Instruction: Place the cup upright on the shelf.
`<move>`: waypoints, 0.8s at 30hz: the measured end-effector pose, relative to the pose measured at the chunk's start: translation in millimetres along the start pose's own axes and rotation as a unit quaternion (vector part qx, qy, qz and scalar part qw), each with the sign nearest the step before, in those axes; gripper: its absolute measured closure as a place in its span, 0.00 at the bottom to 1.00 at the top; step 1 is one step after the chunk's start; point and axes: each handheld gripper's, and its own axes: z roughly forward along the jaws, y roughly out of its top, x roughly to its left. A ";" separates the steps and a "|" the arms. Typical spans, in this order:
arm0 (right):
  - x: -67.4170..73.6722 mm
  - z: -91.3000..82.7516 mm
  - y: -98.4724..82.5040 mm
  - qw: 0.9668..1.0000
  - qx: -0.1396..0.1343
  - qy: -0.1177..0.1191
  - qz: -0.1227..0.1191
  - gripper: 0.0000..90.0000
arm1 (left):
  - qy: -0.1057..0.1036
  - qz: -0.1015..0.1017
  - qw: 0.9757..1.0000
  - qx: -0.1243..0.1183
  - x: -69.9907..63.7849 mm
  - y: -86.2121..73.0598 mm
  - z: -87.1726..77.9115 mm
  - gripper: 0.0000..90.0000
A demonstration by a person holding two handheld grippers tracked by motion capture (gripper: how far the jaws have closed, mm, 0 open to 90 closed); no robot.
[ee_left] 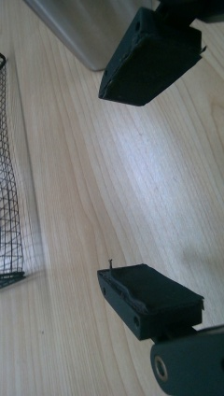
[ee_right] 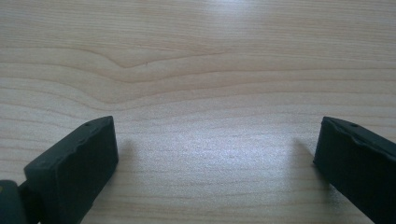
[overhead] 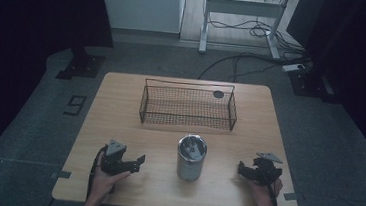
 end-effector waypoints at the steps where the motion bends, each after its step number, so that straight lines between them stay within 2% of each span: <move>1: 0.2 0.0 0.0 1.000 0.001 0.000 0.001 0.00 | 0.000 -0.004 1.000 -0.002 1.1 0.0 -0.5 0.14; 10: -0.1 -0.4 -0.4 1.000 0.000 0.000 0.001 0.00 | 0.002 -0.024 0.999 -0.021 5.9 1.3 -10.4 0.14; 24: -0.4 -0.4 -0.4 1.000 0.000 -0.002 0.002 0.00 | 0.001 -0.020 1.000 -0.017 2.5 0.8 -9.3 0.16</move>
